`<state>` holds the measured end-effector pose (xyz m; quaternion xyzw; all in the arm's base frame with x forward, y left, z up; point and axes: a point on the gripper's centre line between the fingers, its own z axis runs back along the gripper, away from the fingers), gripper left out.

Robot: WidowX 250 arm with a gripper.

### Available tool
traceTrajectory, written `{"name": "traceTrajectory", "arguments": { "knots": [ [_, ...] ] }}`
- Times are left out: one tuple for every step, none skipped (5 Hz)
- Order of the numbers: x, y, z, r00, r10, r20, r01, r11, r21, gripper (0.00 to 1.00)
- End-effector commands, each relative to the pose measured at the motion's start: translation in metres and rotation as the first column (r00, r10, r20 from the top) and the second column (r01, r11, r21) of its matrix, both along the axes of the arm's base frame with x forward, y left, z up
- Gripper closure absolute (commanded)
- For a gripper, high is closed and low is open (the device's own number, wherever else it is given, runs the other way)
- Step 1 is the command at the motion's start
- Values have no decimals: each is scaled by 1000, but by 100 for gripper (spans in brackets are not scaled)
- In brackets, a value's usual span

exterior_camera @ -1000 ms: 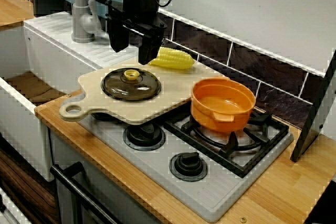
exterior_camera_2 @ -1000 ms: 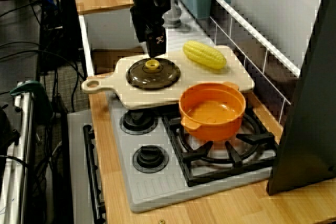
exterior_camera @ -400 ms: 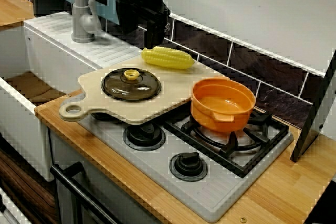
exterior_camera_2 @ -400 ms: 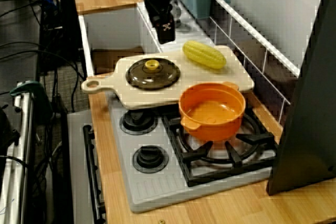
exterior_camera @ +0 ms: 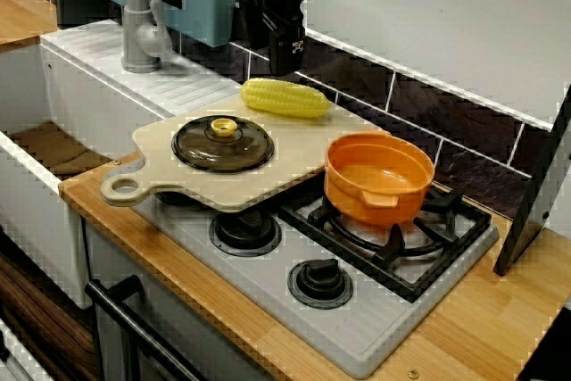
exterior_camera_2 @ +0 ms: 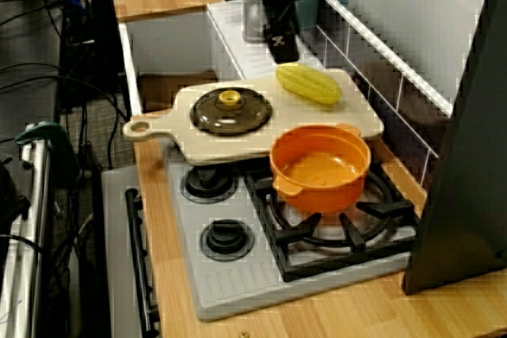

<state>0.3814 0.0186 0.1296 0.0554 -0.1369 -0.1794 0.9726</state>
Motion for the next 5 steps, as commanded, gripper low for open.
{"name": "traceTrajectory", "arguments": {
  "knots": [
    [36,8,16,948,-318,26,317,948,11,0],
    [36,5,15,930,-366,16,367,930,-29,0],
    [31,-2,15,924,-382,15,382,924,-21,0],
    [26,-6,13,924,-383,5,383,923,-21,0],
    [24,-8,9,926,-378,-3,378,926,-12,0]
  ]
}}
